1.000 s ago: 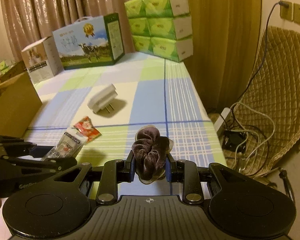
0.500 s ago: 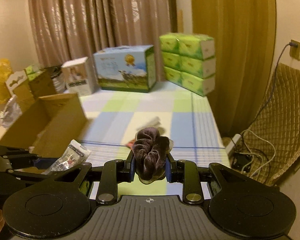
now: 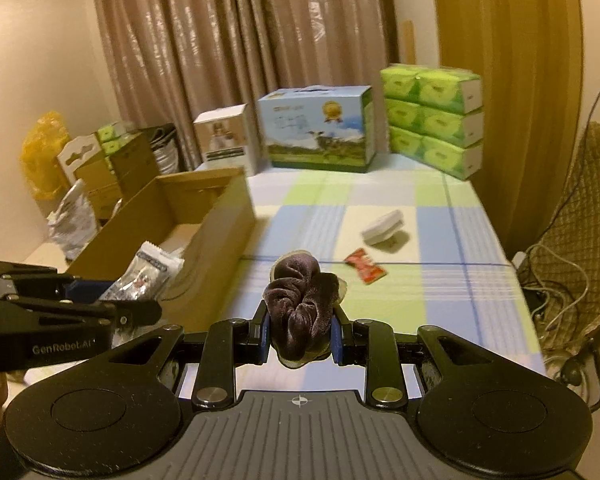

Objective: Organize objects
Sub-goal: 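Carry the scrunchie and clear snack bag over the cardboard box, then open the left gripper to drop the bag while the right drops the scrunchie, then move both grippers back toward the red candy and white plug, then grasp the red candy with the right gripper while the left grasps the white plug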

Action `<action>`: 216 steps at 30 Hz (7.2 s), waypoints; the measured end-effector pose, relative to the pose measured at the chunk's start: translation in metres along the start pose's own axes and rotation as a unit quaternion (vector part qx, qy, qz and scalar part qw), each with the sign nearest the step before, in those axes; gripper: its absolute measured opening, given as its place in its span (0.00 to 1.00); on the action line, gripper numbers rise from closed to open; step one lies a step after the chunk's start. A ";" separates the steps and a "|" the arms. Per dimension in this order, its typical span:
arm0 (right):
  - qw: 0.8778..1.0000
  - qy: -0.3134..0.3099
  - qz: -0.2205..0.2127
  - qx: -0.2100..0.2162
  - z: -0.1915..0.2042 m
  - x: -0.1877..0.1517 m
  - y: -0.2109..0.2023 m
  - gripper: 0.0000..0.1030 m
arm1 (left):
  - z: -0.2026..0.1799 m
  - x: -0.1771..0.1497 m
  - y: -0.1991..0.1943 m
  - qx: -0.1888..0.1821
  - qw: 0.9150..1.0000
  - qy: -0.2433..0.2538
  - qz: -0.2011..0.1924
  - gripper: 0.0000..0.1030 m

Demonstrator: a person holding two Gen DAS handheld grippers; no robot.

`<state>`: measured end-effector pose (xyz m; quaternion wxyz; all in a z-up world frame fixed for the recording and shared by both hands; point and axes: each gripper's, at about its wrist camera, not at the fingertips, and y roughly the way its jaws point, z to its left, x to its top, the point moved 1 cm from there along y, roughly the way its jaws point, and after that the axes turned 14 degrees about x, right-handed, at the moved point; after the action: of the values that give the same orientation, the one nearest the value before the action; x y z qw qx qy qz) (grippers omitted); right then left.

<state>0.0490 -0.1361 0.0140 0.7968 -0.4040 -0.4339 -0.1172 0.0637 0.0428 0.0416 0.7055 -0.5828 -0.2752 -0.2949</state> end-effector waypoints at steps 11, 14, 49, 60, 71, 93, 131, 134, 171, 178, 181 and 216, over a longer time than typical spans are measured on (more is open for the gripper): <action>1.000 -0.022 0.007 0.018 0.031 -0.002 0.009 0.25 | 0.034 -0.017 -0.018 0.016 1.000 -0.023 0.002 0.30; 0.999 -0.028 0.011 0.023 0.036 -0.002 0.013 0.25 | 0.041 -0.018 -0.018 0.019 0.999 -0.028 0.004 0.30; 0.990 -0.095 0.045 0.091 0.107 0.012 0.082 0.25 | 0.127 -0.024 -0.016 0.075 0.994 -0.075 0.013 0.30; 0.989 -0.095 0.050 0.099 0.110 0.029 0.112 0.25 | 0.149 -0.010 0.005 0.086 0.994 -0.072 0.013 0.31; 0.989 -0.086 0.051 0.105 0.108 0.057 0.163 0.25 | 0.174 0.010 0.055 0.090 0.994 -0.062 0.027 0.31; 0.991 -0.056 0.061 0.102 0.089 0.062 0.203 0.25 | 0.201 0.016 0.108 0.098 0.992 -0.077 0.032 0.47; 0.997 0.012 0.006 0.081 0.060 0.032 0.103 0.80 | 0.173 -0.016 0.038 0.090 0.988 -0.126 0.030 0.68; 0.997 0.010 0.006 0.071 0.056 0.027 0.088 0.84 | 0.163 -0.016 0.029 0.086 0.988 -0.128 0.028 0.73; 0.998 0.029 -0.037 -0.032 -0.071 0.025 -0.007 0.98 | 0.012 0.043 0.043 -0.007 1.000 -0.022 -0.006 0.99; 0.999 -0.020 -0.006 -0.034 -0.104 0.037 0.019 0.98 | -0.014 0.061 0.082 -0.021 1.000 -0.002 -0.002 0.99; 0.998 -0.049 0.017 -0.031 -0.120 0.040 0.042 0.98 | -0.024 0.070 0.102 -0.024 1.000 0.008 -0.002 0.99; 0.977 -0.133 0.154 0.064 -0.213 0.029 0.273 0.25 | -0.048 0.115 0.261 -0.023 0.996 0.077 0.031 0.98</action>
<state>0.3399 -0.1132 -0.1749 0.7645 -0.4265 -0.4749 0.0895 0.3360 0.0234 -0.0549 0.7198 -0.5828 -0.1948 -0.3230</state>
